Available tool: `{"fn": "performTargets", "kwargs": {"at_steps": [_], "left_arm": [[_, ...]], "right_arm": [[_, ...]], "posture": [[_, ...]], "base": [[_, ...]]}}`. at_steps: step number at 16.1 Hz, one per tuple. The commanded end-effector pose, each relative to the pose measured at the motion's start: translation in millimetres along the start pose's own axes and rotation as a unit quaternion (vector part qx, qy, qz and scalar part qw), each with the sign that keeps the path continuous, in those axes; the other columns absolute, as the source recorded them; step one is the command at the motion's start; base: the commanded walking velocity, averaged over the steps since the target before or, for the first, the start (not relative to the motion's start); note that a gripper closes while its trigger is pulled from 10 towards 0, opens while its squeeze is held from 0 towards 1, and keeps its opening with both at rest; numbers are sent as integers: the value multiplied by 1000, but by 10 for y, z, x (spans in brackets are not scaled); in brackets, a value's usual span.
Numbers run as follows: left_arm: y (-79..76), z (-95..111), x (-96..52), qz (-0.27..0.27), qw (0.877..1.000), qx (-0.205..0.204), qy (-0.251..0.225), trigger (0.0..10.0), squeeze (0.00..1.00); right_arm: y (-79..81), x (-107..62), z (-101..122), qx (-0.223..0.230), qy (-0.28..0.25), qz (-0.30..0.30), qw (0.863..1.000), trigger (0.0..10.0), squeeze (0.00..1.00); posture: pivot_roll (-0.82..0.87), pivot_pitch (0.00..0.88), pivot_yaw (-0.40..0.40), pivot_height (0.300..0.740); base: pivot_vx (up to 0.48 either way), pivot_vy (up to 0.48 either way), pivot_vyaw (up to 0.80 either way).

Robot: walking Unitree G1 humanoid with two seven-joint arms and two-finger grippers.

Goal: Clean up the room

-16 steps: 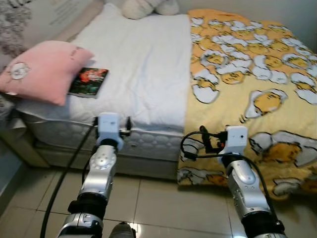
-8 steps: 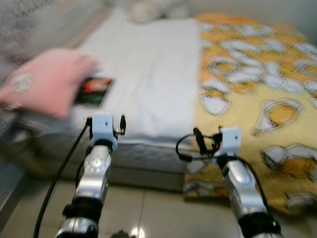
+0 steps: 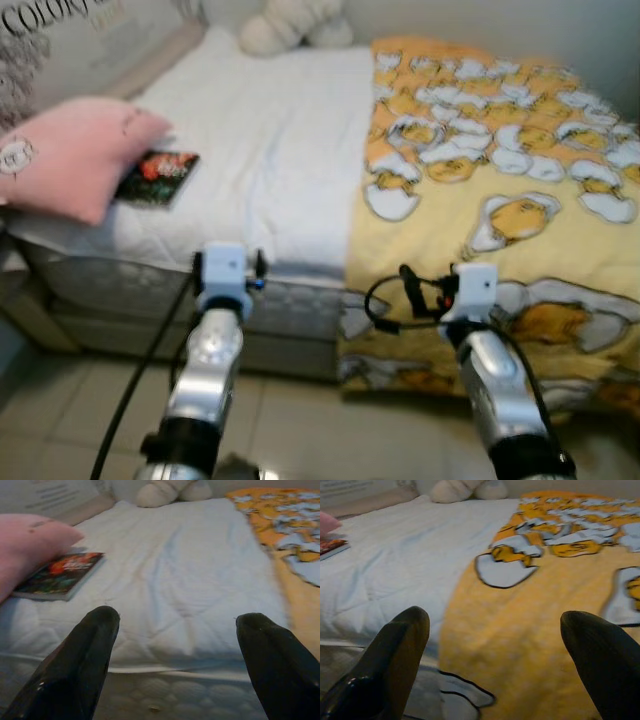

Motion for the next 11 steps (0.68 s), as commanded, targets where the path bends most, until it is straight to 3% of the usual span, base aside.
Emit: {"fn": "performTargets", "kwargs": {"at_steps": [1, 6, 9, 11], "left_arm": [[13, 117, 39, -1, 1000, 13, -17, 10000, 0], [-95, 117, 31, -11, 1000, -5, -7, 10000, 0], [-50, 76, 67, -10, 1000, -16, 3, 10000, 0], [58, 41, 102, 3, 1000, -6, 8, 10000, 0]], "right_arm": [[7, 7, 0, 4, 0, 1, 1000, 10000, 0], [35, 13, -20, 1, 2, 7, 1000, 10000, 0], [-42, 7, -60, 0, 13, -12, 1000, 10000, 0], [-47, -18, -62, 3, 9, -12, 1000, 10000, 0]], "posture": [[96, 0, -31, 740], [96, 0, -31, 740], [89, 0, -27, 740], [73, 0, -20, 740]], "base": [[0, -450, 0], [0, -450, 0], [0, 0, 0], [0, 0, 659]]}}
Point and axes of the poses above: a point about 5 cm out from each wrist's last joint towards the gripper, its own x axis pointing out of the wrist towards the gripper, its own z axis along the axis of the wrist's last joint, y = z × x, the point moved 6 cm from there along x, pointing out of the wrist towards the gripper, and after that the axes turned 9 degrees about -x, right-handed, at the moved point
